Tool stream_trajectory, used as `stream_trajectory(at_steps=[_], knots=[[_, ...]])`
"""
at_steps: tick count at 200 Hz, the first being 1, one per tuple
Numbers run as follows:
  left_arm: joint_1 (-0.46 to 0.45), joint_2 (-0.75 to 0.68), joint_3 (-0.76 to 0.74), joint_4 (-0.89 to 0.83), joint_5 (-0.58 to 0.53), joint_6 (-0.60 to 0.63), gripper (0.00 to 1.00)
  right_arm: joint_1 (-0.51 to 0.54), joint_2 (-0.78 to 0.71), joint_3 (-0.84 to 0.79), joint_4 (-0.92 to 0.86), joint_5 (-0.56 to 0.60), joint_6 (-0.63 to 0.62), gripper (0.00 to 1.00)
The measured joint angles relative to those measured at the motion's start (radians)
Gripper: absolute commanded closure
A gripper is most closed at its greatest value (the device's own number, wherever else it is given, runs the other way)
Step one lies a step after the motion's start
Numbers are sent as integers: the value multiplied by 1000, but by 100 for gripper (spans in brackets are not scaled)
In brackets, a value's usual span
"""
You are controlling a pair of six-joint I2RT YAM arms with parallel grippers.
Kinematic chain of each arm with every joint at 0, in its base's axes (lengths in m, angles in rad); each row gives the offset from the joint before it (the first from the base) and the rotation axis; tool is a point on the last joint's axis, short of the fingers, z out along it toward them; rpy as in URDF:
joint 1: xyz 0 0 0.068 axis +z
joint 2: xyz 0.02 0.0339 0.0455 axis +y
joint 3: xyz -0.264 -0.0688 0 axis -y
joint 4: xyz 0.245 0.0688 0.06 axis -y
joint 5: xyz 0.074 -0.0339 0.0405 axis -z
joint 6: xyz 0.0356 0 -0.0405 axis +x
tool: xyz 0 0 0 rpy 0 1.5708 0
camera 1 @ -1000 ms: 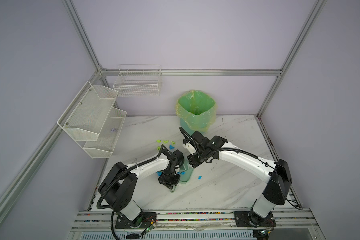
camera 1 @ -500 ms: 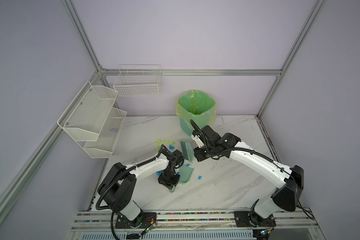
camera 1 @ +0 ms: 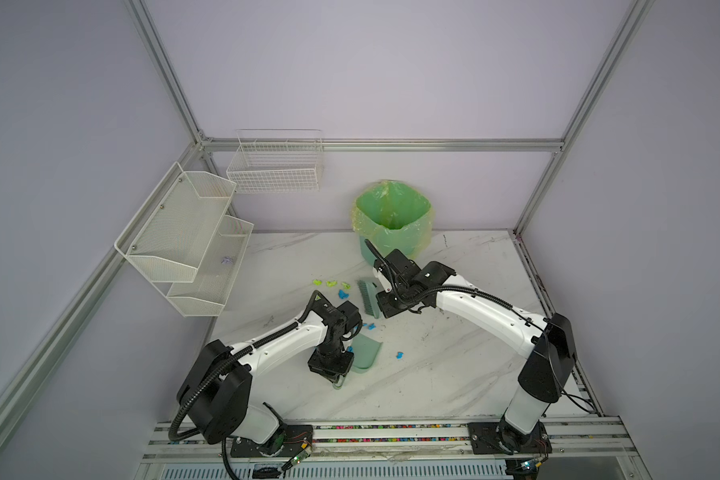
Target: Sweep away the paper scraps from the table
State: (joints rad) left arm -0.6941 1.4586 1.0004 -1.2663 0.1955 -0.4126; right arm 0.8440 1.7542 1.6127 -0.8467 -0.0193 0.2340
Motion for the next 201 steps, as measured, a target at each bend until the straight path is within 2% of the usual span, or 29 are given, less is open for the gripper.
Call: stream_trajectory(at_steps=[49, 106, 157, 201], knots=[[0, 0, -15, -3, -1, -8, 100, 2, 26, -58, 47, -16, -20, 100], [0, 50, -15, 20, -1, -13, 100, 58, 2, -116, 95, -132, -34, 100], [0, 77, -15, 38, -4, -12, 100, 95, -174, -206, 92, -236, -4, 100], [0, 88, -13, 50, -6, -10, 100, 82, -326, -217, 45, -155, 80, 100]])
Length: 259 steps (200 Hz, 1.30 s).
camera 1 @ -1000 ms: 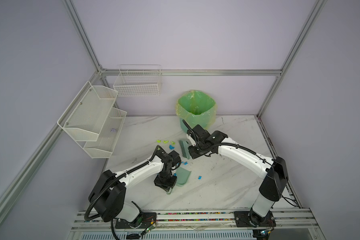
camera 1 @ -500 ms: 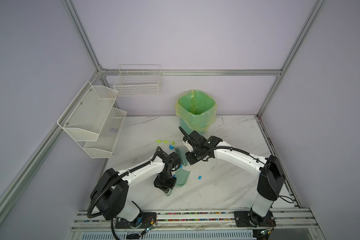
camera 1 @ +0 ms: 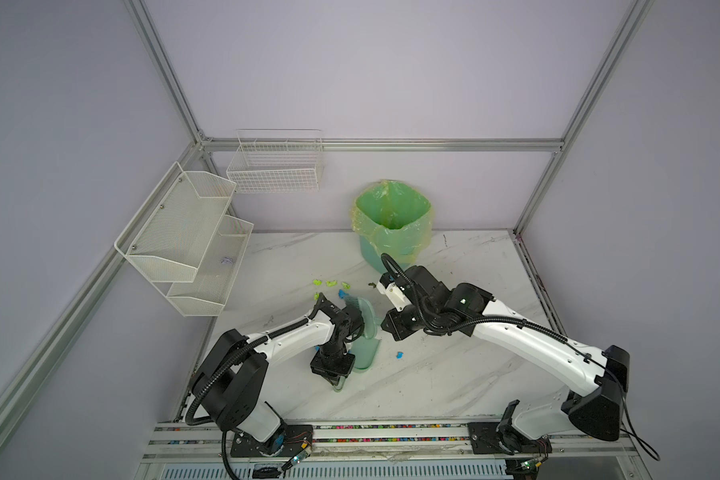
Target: Sweep away the paper scraps from the table
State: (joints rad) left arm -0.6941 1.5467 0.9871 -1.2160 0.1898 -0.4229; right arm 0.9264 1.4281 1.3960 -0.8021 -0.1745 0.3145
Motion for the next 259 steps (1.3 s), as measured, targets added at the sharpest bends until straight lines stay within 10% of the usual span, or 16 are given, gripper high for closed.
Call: stream_trajectory(at_steps=[116, 259], knots=[[-145, -13, 29, -34, -41, -5, 100, -86, -121, -103, -274, 245, 176, 100], [-214, -163, -3, -117, -12, -20, 100, -82, -127, -203, -280, 154, 200, 100]])
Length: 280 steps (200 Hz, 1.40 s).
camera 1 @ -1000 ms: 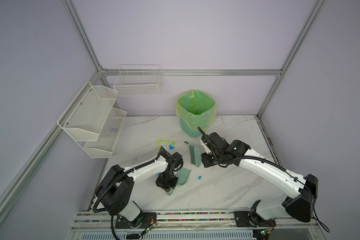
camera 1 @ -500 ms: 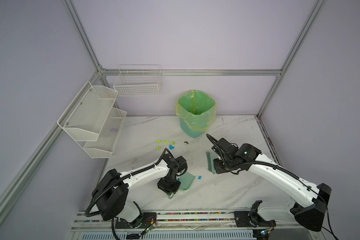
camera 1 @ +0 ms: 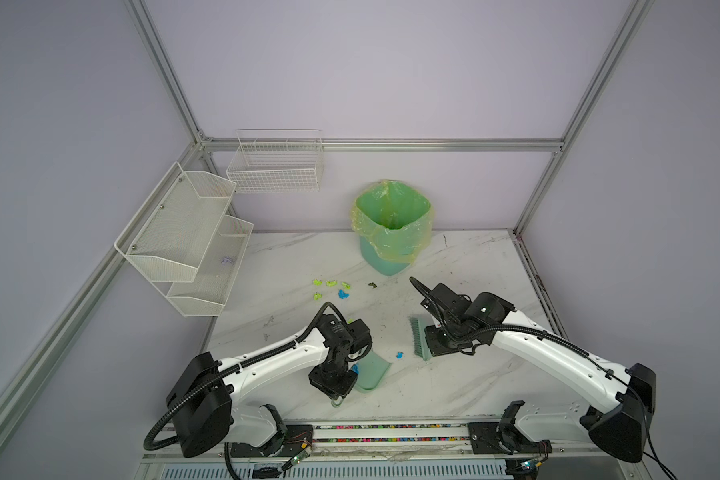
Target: Sweep away the paper scraps from the table
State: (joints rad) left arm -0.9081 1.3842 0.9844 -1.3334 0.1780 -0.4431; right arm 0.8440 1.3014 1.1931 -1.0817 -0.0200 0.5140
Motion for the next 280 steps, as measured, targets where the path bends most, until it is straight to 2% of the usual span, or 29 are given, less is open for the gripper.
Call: stream_trajectory(at_steps=[122, 178, 218, 238, 280], knots=[[-17, 94, -1, 57, 5, -10, 100, 60, 14, -54, 140, -81, 16, 100], [-17, 122, -1, 67, 5, -10, 100, 137, 106, 9, 208, -134, 11, 100], [-17, 125, -1, 68, -1, -9, 100, 167, 85, 30, 247, -179, 10, 100], [-17, 130, -1, 71, -8, -9, 100, 167, 47, 30, 246, -165, 34, 100], [-17, 138, 3, 97, -31, -15, 100, 159, -67, 34, 222, -22, 119, 100]])
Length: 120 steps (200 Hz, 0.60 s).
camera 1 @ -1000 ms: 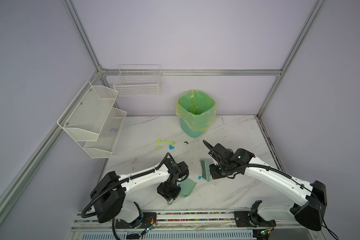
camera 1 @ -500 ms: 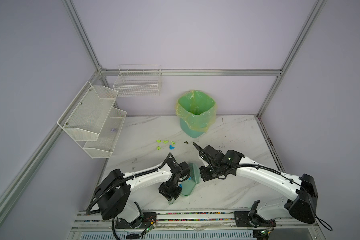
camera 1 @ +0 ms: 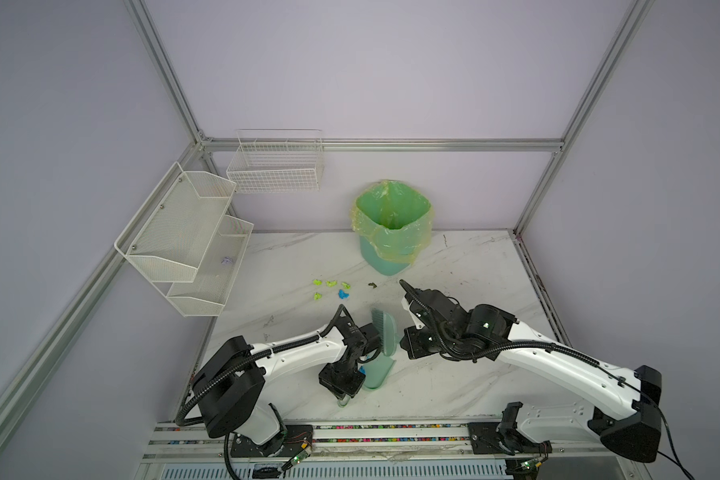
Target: Sweep away the paper scraps from the table
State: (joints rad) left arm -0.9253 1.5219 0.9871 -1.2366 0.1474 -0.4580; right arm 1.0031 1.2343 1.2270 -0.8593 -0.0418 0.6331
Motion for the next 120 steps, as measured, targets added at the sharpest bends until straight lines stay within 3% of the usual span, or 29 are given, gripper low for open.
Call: stream_trajectory(at_steps=[58, 93, 120], knots=[[6, 8, 108, -21, -58, -10, 100, -90, -35, -10, -11, 137, 32, 100], [53, 16, 198, -42, -98, -10, 100, -224, -44, -41, 7, 178, -3, 100], [94, 17, 256, -71, -123, -8, 100, -264, -44, -43, 25, 199, -32, 100]])
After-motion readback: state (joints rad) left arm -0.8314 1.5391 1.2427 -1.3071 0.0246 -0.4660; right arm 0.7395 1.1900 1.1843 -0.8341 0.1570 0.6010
